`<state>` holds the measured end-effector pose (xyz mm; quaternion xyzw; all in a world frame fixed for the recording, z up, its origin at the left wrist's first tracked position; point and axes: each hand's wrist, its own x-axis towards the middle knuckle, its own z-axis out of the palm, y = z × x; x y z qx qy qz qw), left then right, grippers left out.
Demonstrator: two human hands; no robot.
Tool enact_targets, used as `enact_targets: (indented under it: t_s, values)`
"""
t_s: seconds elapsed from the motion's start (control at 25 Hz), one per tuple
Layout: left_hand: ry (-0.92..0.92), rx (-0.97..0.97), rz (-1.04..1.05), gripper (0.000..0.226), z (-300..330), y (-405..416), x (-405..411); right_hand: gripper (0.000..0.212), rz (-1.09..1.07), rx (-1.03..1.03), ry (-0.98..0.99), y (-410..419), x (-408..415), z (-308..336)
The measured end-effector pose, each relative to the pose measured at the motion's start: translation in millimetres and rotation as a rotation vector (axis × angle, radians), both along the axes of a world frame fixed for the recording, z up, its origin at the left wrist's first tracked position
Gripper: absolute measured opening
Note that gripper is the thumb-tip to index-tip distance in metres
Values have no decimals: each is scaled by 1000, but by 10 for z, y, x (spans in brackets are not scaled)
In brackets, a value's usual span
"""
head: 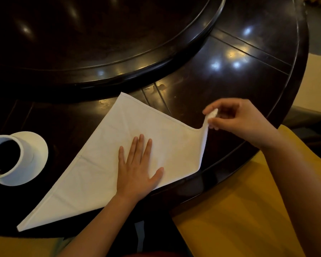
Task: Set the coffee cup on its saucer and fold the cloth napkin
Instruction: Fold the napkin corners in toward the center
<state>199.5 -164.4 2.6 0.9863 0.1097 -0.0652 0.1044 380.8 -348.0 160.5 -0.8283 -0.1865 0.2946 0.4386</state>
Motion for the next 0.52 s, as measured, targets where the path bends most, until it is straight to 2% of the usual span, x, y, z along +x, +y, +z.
enact_targets:
  t_s: [0.28, 0.52]
  values:
    - [-203, -220, 56, 66, 42, 41, -79, 2, 214, 17, -205, 1126, 393, -281]
    - [-208, -204, 60, 62, 20, 44, -80, 13, 314, -135, -267, 1871, 511, -761]
